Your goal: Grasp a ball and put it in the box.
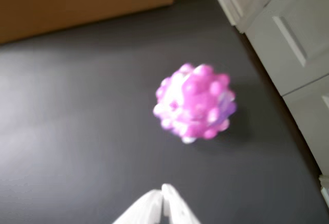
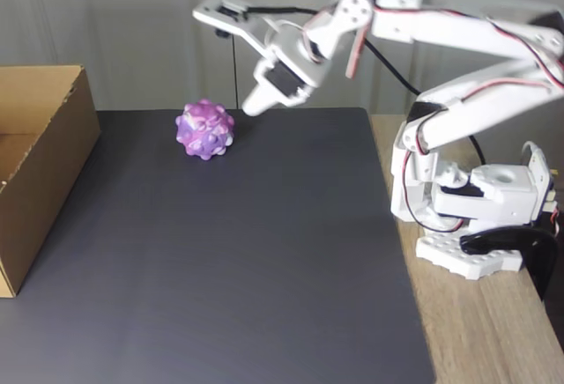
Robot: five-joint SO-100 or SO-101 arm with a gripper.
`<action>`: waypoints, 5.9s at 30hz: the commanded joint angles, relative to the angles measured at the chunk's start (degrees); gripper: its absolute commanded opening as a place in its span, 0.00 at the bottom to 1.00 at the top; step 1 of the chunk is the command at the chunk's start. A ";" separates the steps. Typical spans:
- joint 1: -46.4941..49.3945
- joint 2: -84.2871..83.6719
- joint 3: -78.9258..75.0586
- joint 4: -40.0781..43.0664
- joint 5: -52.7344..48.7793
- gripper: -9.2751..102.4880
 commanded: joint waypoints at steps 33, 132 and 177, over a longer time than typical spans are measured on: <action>7.38 -36.47 -20.92 -18.28 1.32 0.42; -10.63 -44.82 -62.58 -6.68 11.78 0.21; -18.19 -102.22 -127.62 -12.92 10.81 0.28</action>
